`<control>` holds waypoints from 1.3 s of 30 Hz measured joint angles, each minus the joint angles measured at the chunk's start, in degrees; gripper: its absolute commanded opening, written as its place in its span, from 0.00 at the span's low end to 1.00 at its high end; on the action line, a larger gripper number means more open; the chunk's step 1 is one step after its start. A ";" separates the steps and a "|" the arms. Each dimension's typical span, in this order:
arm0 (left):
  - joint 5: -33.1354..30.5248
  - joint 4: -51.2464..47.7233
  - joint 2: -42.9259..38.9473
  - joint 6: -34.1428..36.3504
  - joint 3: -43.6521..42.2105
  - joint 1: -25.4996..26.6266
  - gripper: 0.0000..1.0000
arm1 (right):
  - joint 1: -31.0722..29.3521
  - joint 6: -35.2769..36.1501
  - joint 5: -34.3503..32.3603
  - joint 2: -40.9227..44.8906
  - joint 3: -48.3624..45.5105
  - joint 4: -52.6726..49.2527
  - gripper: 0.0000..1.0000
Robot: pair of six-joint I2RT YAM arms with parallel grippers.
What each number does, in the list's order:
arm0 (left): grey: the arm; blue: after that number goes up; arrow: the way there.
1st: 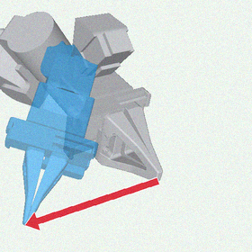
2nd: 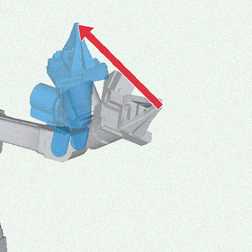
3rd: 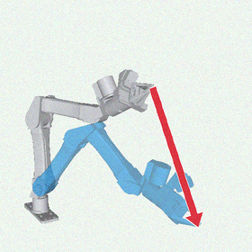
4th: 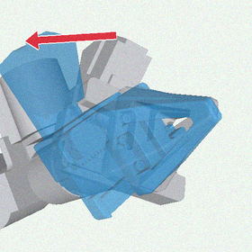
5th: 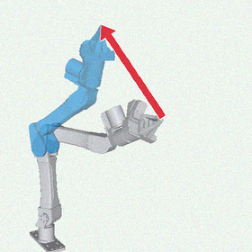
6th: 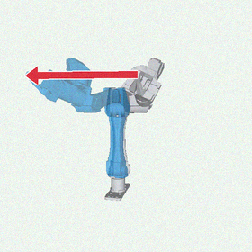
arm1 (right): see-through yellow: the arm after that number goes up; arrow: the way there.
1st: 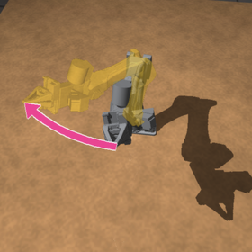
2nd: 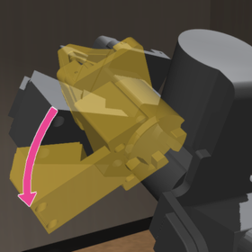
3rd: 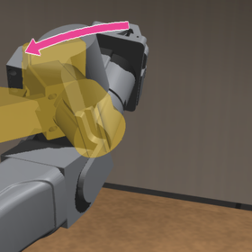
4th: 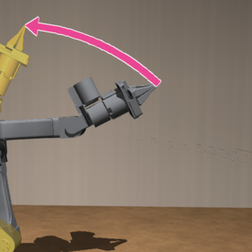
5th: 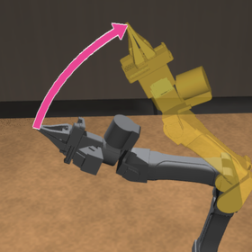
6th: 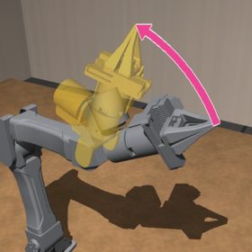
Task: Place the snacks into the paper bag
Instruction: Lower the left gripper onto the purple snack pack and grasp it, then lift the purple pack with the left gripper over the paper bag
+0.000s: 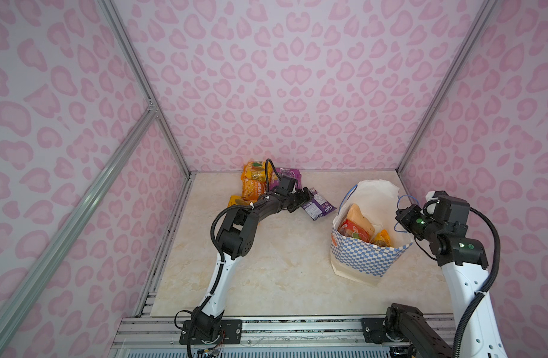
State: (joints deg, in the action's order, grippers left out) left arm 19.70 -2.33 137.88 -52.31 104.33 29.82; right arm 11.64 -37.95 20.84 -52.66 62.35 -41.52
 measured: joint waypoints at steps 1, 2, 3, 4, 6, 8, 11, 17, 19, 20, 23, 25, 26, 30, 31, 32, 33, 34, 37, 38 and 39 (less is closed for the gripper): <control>0.09 1.14 0.26 -0.09 -0.17 -0.11 0.89 | 0.00 0.00 0.11 0.02 0.00 0.00 0.00; 0.22 2.34 0.57 -0.11 -0.26 -0.13 0.88 | 0.00 0.00 0.17 0.07 -0.02 -0.02 0.00; 0.24 3.26 0.92 -0.13 -0.26 -0.15 0.85 | 0.00 0.00 0.17 0.15 -0.04 -0.02 0.00; 0.24 3.80 1.29 -0.11 -0.04 -0.15 0.83 | 0.00 0.00 0.17 0.22 -0.09 -0.02 0.00; 0.17 3.93 2.34 -0.09 1.18 -0.22 0.78 | 0.00 -0.02 0.20 0.39 -0.13 -0.11 0.00; -0.24 3.50 3.37 -0.04 2.64 -0.24 0.73 | 0.00 -0.04 0.31 0.46 -0.17 -0.07 0.00; -0.90 1.64 4.13 0.57 4.22 -0.24 0.66 | 0.00 -0.46 0.63 0.57 -0.44 0.02 0.00; -2.38 -4.15 5.62 1.44 8.33 0.02 0.49 | 0.00 -1.20 1.86 0.61 -1.14 0.13 0.00; -3.26 -6.12 6.21 1.73 9.81 0.42 0.47 | 0.00 -1.51 1.97 0.63 -1.14 0.20 0.00; -3.41 -7.10 6.49 2.32 10.64 0.72 0.44 | 0.00 -1.51 2.08 0.66 -1.14 0.20 0.00; -3.17 -9.31 7.32 2.51 12.20 1.38 0.26 | 0.00 -1.53 2.16 0.81 -1.11 0.20 0.00; -2.62 -9.81 7.80 2.51 12.68 1.42 0.19 | 0.00 -1.53 2.19 1.01 -1.11 0.11 0.00; -2.12 -9.90 8.09 2.45 12.90 1.44 0.18 | 0.00 -1.53 2.19 1.14 -1.11 0.07 0.00; -0.61 -9.77 8.13 1.40 13.11 1.40 0.11 | 0.00 -1.51 2.16 1.79 -1.03 -0.04 0.00; -0.11 -9.75 8.02 1.38 13.09 1.38 0.10 | 0.00 -1.49 2.16 1.95 -1.01 -0.07 0.00; 0.52 -9.75 7.65 1.33 12.85 1.36 0.08 | 0.00 -1.49 2.16 2.12 -0.98 -0.11 0.00; 0.90 -10.43 6.93 1.01 12.39 1.38 0.06 | 0.00 -1.49 2.16 2.23 -0.98 -0.13 0.00; 1.09 -11.13 6.23 0.96 11.93 1.42 0.04 | 0.00 -1.49 2.16 2.29 -0.98 -0.15 0.00; 1.81 -12.92 3.15 0.94 9.68 1.40 0.04 | 0.00 -1.49 2.25 2.47 -1.01 -0.15 0.00; 2.05 -13.07 1.86 0.96 8.63 1.38 0.04 | 0.00 -1.51 2.36 2.60 -1.03 -0.13 0.00; 2.25 -13.20 0.28 0.96 7.41 1.33 0.04 | 0.00 -1.51 2.58 2.71 -1.03 -0.13 0.00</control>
State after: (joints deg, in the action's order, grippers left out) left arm 21.96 -15.53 138.17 -51.35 111.74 31.16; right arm 11.64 -39.46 23.42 -49.95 61.32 -41.65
